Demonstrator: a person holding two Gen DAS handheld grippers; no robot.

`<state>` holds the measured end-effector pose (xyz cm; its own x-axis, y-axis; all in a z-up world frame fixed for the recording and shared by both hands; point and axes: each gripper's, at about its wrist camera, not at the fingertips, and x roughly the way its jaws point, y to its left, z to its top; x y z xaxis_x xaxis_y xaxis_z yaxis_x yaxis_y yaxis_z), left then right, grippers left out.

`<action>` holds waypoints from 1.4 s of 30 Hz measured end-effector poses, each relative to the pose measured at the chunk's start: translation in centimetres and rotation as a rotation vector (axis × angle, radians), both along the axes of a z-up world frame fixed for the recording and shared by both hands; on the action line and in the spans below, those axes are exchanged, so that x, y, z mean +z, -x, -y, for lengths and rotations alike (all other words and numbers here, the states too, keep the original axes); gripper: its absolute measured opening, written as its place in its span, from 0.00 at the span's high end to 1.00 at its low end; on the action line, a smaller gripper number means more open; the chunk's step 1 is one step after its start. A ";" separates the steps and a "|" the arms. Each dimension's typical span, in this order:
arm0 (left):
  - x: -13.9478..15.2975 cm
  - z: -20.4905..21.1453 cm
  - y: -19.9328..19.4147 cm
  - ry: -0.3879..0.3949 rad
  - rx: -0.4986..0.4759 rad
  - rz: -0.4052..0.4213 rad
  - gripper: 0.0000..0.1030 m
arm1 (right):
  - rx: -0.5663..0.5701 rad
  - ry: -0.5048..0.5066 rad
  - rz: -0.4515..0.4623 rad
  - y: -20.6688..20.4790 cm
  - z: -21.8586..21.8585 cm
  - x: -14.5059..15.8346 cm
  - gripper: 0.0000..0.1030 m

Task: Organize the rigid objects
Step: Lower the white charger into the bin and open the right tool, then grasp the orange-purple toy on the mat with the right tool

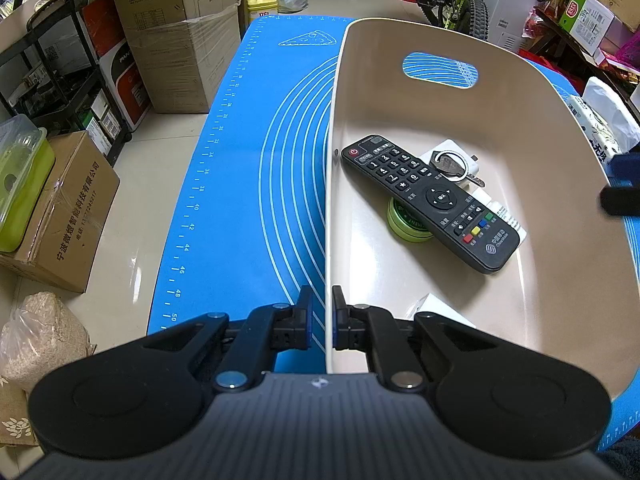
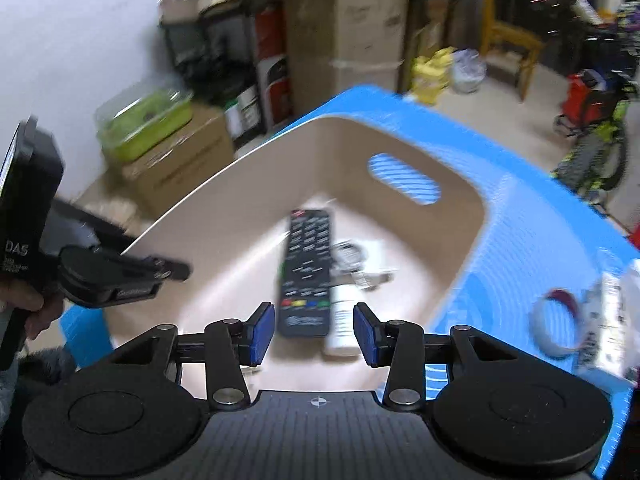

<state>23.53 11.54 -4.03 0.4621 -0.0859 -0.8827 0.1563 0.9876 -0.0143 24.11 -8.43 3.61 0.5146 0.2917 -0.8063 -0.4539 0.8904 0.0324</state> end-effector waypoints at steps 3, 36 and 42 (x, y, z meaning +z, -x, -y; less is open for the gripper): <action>0.0 0.0 0.0 0.000 0.000 0.000 0.89 | -0.096 -0.022 0.021 -0.2 2.8 0.0 0.46; -0.1 0.2 0.1 -0.003 -0.001 0.000 0.88 | -0.604 0.027 -0.013 -5.7 13.9 -14.4 0.48; -0.1 0.2 0.1 -0.002 -0.001 0.000 0.88 | -0.604 0.059 0.037 -4.9 13.1 -13.7 0.51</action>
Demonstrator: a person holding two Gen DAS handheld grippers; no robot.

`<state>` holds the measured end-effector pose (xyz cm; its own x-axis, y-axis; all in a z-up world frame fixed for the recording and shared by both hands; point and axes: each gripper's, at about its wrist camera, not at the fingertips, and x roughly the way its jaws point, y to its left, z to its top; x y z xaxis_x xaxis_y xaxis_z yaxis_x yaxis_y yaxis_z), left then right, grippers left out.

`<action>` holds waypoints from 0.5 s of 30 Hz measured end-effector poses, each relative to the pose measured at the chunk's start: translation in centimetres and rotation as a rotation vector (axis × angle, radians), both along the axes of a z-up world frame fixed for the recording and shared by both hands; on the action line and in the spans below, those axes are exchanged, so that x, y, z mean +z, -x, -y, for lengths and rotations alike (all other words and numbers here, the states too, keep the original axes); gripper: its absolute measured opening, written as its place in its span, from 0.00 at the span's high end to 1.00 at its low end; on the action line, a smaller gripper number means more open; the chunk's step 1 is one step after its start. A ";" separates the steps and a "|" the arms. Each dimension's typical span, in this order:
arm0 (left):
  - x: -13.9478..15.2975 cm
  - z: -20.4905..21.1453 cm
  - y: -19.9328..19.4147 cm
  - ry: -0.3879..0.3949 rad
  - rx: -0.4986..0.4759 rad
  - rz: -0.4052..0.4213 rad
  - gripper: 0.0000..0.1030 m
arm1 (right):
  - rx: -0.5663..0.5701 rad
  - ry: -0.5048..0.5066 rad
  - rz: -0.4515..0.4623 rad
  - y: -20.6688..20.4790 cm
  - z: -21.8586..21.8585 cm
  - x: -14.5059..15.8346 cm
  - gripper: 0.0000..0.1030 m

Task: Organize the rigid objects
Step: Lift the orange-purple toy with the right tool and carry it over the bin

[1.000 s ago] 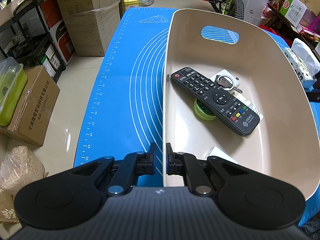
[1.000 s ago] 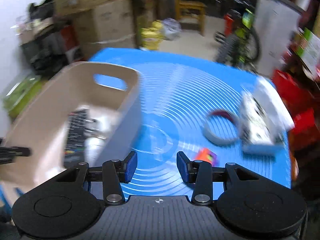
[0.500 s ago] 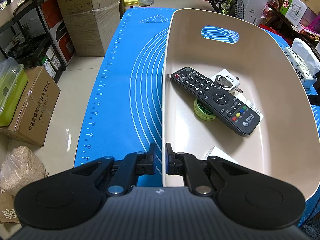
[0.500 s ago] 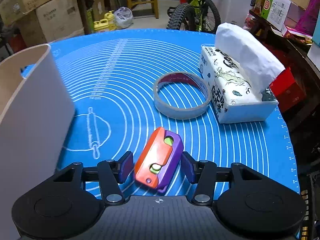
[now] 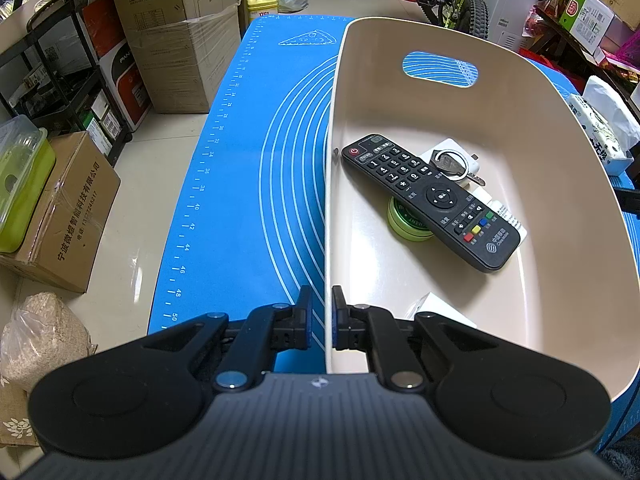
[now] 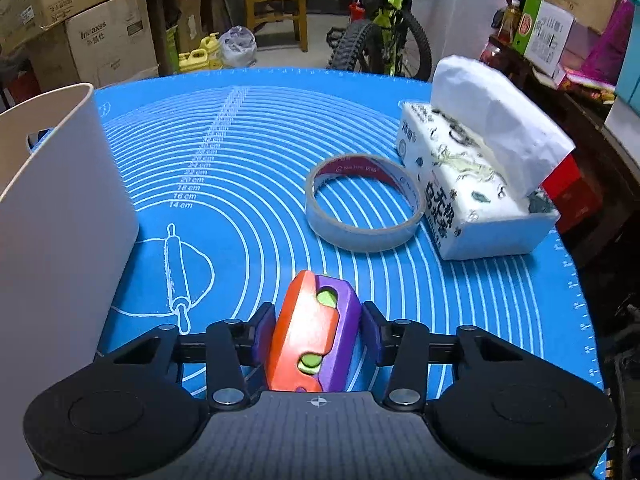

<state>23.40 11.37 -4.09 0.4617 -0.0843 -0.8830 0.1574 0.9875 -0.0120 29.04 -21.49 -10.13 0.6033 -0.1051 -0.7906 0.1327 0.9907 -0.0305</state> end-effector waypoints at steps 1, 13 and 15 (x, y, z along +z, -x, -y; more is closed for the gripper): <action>0.0 0.0 0.0 0.000 0.000 0.000 0.88 | -0.001 0.006 0.012 0.2 -0.2 0.4 0.51; 0.0 -0.1 0.0 0.004 0.002 -0.001 0.88 | 0.083 -0.004 0.213 1.5 -3.4 7.5 0.67; 0.0 -0.2 0.1 0.005 0.002 -0.001 0.88 | 0.075 0.005 0.213 1.4 -3.6 7.2 0.67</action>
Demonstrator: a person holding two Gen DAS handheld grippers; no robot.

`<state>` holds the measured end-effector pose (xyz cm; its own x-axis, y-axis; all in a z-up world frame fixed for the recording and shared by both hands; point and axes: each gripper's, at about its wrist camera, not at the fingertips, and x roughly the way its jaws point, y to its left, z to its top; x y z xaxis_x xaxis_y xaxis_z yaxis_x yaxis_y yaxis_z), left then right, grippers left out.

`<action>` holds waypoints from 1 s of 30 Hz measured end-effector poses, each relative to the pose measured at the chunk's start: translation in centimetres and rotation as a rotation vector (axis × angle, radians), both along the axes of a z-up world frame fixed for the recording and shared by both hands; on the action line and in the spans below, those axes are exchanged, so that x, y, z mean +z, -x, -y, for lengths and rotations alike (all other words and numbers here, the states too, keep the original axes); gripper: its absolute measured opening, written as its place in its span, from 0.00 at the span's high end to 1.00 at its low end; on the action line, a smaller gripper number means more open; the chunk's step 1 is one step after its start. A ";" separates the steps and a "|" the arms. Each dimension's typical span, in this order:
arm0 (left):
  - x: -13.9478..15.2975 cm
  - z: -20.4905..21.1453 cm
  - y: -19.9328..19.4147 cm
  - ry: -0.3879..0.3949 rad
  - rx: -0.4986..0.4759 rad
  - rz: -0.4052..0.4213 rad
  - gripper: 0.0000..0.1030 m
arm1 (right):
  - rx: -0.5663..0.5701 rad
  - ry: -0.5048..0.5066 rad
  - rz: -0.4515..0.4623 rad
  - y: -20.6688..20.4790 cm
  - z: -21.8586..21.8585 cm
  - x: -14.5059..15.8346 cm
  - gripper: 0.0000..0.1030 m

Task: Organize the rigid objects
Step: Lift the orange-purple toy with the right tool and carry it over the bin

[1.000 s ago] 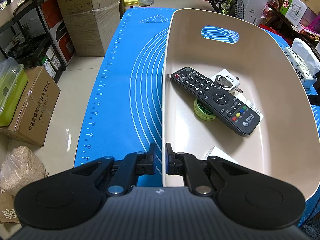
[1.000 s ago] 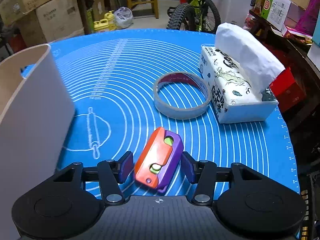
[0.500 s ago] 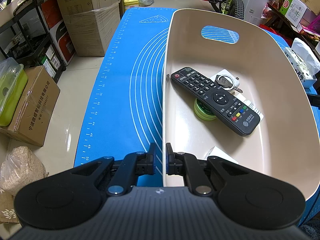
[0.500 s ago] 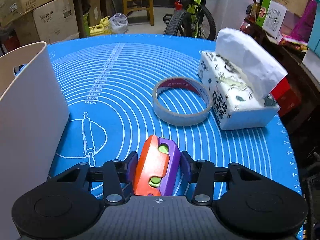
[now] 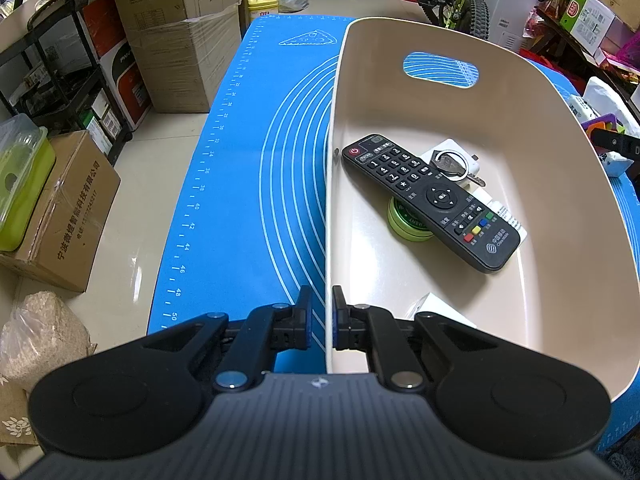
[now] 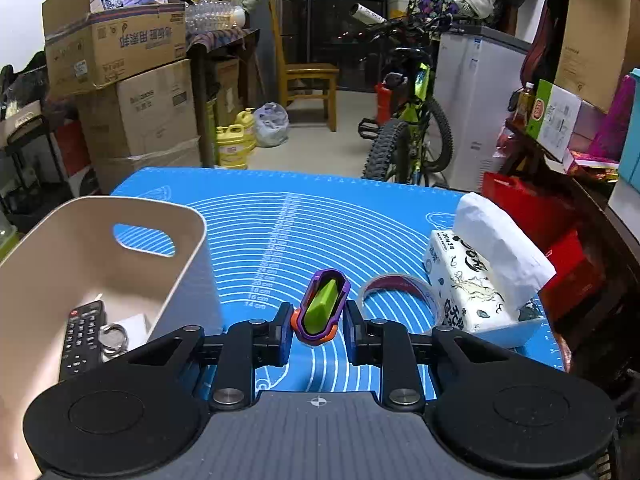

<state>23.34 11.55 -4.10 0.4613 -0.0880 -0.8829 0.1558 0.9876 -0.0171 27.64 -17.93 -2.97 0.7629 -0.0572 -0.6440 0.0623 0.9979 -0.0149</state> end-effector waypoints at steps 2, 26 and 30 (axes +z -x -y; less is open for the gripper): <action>0.0 0.0 0.0 -0.001 0.000 0.000 0.88 | -0.006 -0.013 0.021 0.3 0.0 0.1 0.67; -0.1 0.1 0.1 -0.003 0.000 0.000 0.88 | 0.286 -0.139 0.016 -4.1 -11.9 3.8 0.67; -0.2 0.4 0.2 -0.001 -0.001 0.001 0.88 | 0.262 -0.222 -0.065 -5.4 -12.8 1.6 0.67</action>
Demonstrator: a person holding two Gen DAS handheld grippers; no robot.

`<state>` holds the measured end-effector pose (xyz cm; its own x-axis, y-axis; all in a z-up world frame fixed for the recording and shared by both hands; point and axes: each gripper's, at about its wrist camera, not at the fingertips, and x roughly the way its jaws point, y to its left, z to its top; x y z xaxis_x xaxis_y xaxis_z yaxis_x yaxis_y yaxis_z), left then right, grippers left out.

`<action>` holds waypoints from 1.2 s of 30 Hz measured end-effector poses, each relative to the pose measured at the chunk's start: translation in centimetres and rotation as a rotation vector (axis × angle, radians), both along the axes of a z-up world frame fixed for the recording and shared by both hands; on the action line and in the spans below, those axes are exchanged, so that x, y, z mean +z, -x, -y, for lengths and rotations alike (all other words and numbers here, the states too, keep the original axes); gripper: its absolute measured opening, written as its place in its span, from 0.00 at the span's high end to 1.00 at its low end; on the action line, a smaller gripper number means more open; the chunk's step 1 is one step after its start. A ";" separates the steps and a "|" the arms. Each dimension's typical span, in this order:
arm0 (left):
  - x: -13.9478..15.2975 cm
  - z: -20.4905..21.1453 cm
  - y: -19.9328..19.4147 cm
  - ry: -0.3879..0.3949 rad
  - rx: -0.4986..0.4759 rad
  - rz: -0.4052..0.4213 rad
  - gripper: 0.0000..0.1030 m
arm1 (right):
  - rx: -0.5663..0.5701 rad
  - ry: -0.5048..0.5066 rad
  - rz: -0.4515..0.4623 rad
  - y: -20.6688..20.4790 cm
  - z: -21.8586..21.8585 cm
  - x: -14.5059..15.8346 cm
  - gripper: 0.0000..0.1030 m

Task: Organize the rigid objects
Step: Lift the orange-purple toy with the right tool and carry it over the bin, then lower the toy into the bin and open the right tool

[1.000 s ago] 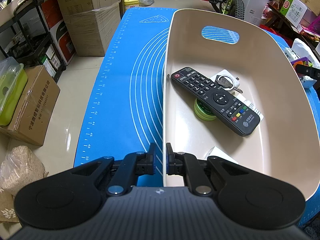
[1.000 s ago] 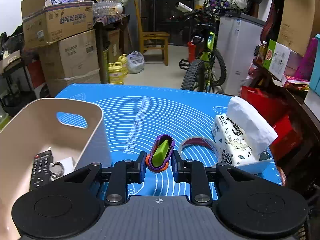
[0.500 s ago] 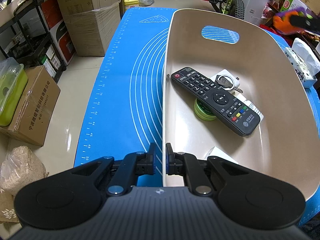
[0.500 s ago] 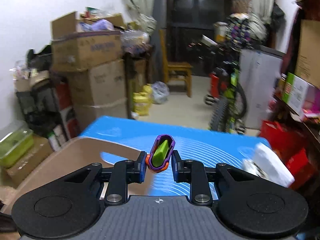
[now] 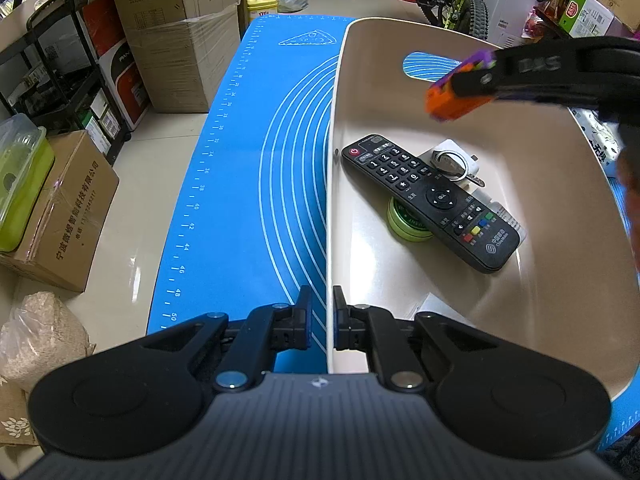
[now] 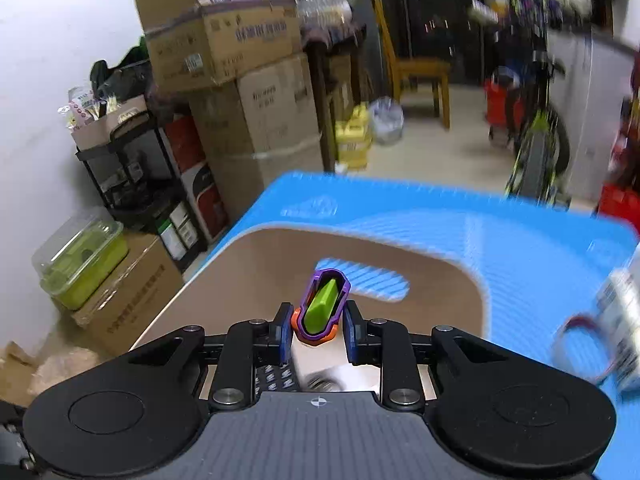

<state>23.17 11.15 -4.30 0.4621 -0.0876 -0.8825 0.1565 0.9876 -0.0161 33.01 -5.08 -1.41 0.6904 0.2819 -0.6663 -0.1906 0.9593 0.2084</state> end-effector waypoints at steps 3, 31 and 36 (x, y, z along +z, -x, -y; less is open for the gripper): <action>0.0 0.0 0.0 0.001 0.000 0.000 0.88 | -0.023 -0.046 -0.052 -0.6 -0.5 -1.6 0.67; 0.0 0.1 0.0 0.003 0.000 0.000 0.87 | -0.051 0.000 -0.237 -1.6 -2.5 -5.7 0.47; 0.1 -0.1 -0.1 0.008 0.000 0.000 0.85 | -0.008 0.056 -0.195 -0.6 -2.8 -4.1 0.43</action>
